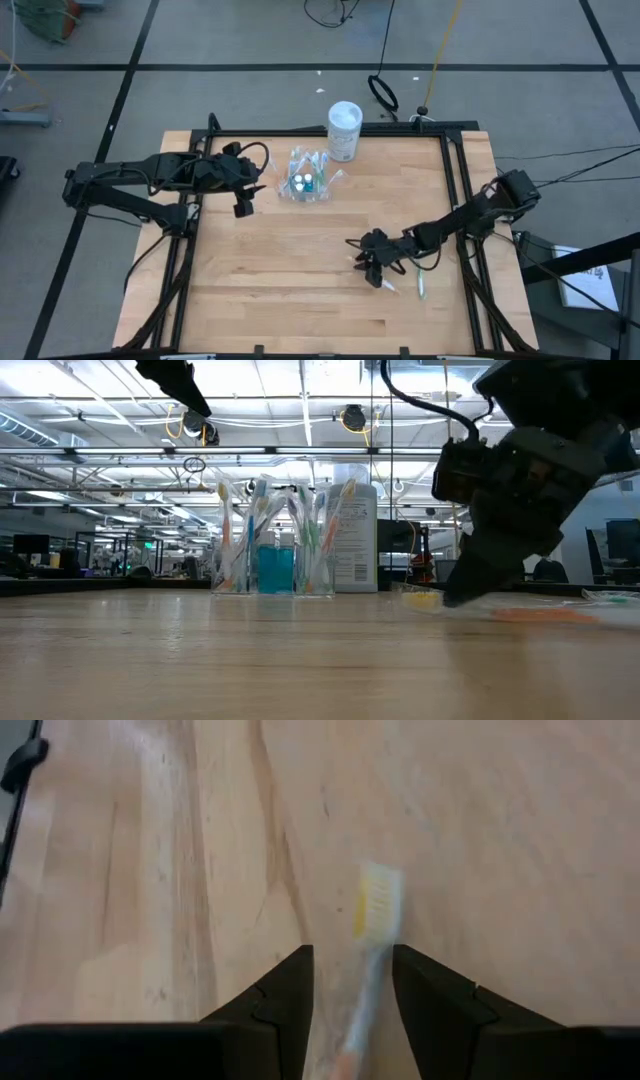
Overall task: Pick & Place toothbrushing station
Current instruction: Put the orange toothbrush into the transparent organizer
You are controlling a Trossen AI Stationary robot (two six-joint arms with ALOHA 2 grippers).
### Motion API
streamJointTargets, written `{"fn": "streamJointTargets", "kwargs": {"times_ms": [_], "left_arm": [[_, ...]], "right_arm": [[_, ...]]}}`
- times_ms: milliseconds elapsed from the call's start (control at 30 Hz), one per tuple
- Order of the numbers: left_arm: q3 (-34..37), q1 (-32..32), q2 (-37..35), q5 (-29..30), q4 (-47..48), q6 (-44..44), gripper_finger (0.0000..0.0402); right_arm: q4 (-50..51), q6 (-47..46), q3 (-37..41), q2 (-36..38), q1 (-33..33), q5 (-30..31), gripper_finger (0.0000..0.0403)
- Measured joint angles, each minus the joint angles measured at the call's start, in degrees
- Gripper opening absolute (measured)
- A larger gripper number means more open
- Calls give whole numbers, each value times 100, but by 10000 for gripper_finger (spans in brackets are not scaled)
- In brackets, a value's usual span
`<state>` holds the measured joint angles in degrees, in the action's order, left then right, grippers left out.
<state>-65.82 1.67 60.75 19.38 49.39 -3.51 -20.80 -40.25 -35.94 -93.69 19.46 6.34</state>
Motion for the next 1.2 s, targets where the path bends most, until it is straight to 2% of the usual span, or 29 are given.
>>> {"fn": "streamJointTargets", "kwargs": {"times_ms": [200, 367, 533, 667, 733, 800, 933, 1067, 1200], "left_arm": [[0, 2, 1, 0, 0, 91, 186], [2, 2, 1, 1, 0, 87, 186], [2, 2, 0, 2, 0, 85, 186], [2, 0, 0, 1, 0, 83, 186], [2, 2, -1, 2, 0, 83, 186], [0, 0, -2, 2, -3, 83, 186], [2, 0, -1, 2, -99, 79, 186], [2, 2, 1, 0, -456, 70, 186], [2, 1, 1, 2, -828, -188, 186]], "right_arm": [[-450, 280, -5, -546, -29, -30, 130], [-770, 2022, -4, -743, -58, -38, 118], [-1092, 3656, 4, -762, -20, -67, 73], [-1115, 4023, 6, -763, -53, -65, 22], [-1268, 4183, 12, -770, -128, -45, 11], [-1757, 4362, 22, -782, -200, -24, 14], [-3438, 4750, 11, -763, -434, 40, 27], [-5180, 5065, 11, -765, -759, 673, 19], [-6324, 4877, -109, -763, -1206, 709, 10]]}}
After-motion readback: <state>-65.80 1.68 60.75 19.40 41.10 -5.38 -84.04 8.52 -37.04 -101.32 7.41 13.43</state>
